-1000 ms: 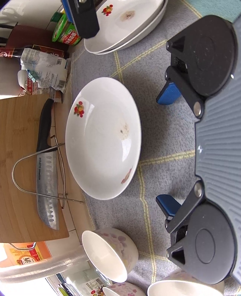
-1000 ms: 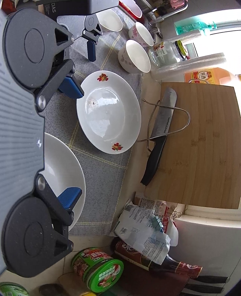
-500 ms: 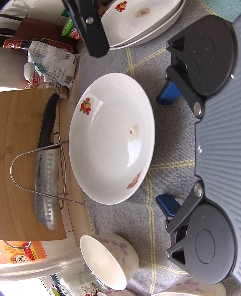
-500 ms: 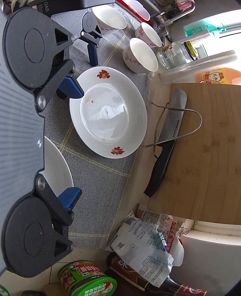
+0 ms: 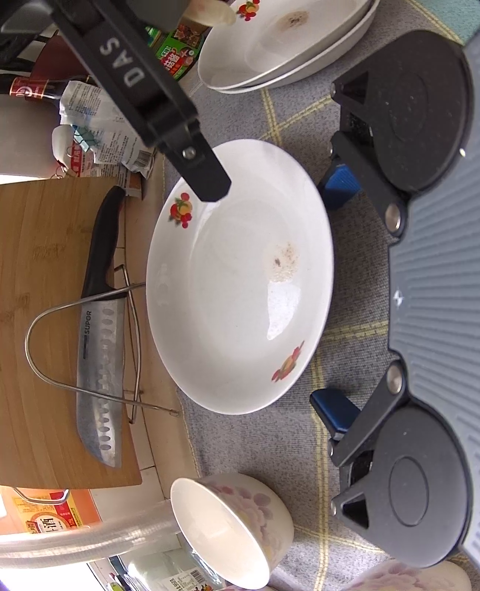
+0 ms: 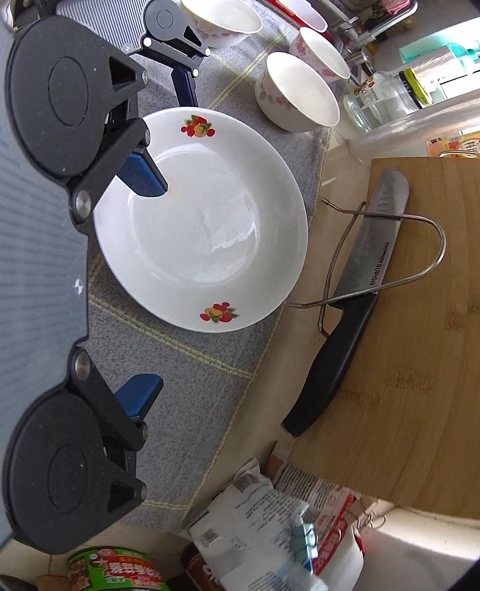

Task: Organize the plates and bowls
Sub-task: 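Grasp the fruit-pattern plate's rim with the right tool and lift it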

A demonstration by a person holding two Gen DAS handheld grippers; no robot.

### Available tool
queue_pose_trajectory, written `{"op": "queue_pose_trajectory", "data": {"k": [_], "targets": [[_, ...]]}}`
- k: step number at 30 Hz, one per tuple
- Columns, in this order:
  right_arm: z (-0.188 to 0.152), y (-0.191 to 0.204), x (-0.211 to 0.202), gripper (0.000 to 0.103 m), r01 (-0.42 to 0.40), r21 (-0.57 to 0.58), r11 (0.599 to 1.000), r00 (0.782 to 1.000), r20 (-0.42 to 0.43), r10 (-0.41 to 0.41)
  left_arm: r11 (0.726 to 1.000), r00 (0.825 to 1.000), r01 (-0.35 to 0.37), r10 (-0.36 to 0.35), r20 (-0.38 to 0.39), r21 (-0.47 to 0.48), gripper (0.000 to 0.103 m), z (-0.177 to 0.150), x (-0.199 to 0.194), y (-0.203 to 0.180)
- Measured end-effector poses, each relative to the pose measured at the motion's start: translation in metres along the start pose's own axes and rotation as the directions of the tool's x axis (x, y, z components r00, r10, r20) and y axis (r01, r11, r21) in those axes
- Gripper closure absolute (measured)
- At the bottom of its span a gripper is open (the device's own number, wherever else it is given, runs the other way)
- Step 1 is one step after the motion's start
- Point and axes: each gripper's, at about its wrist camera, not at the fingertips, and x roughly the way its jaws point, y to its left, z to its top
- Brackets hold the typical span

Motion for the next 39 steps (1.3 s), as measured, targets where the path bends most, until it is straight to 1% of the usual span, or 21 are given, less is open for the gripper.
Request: {"op": "queue_pose_trajectory", "data": {"k": [9, 17, 20, 27, 30, 39], "targets": [[0.016, -0.017, 0.028, 0.0, -0.031, 0.008, 0.999, 0.997, -0.065, 0.032, 1.0, 1.0, 0.008, -0.008, 0.006, 0.007, 0.0, 0.002, 0.001, 0.001], [0.025, -0.026, 0.05, 0.0, -0.083, 0.025, 0.996, 0.99, -0.114, 0.086, 1.0, 1.0, 0.016, -0.016, 0.015, 0.016, 0.0, 0.002, 0.001, 0.0], [0.03, -0.024, 0.052, 0.0, -0.092, 0.0, 0.996, 0.99, -0.112, 0.091, 1.0, 1.0, 0.022, -0.022, 0.021, 0.023, 0.0, 0.001, 0.0, 0.001], [0.041, -0.021, 0.058, 0.0, -0.166, -0.015, 0.986, 0.98, -0.117, 0.163, 0.998, 0.998, 0.043, -0.044, 0.035, 0.047, 0.0, 0.0, 0.0, 0.003], [0.044, -0.02, 0.059, 0.0, -0.184, -0.026, 0.983, 0.976, -0.121, 0.18, 0.997, 0.998, 0.054, -0.057, 0.034, 0.06, 0.0, 0.0, 0.001, 0.004], [0.058, -0.023, 0.066, 0.0, -0.238, -0.035, 0.971, 0.966, -0.113, 0.233, 0.985, 0.992, 0.116, -0.122, 0.04, 0.127, 0.0, 0.0, 0.004, 0.017]]}}
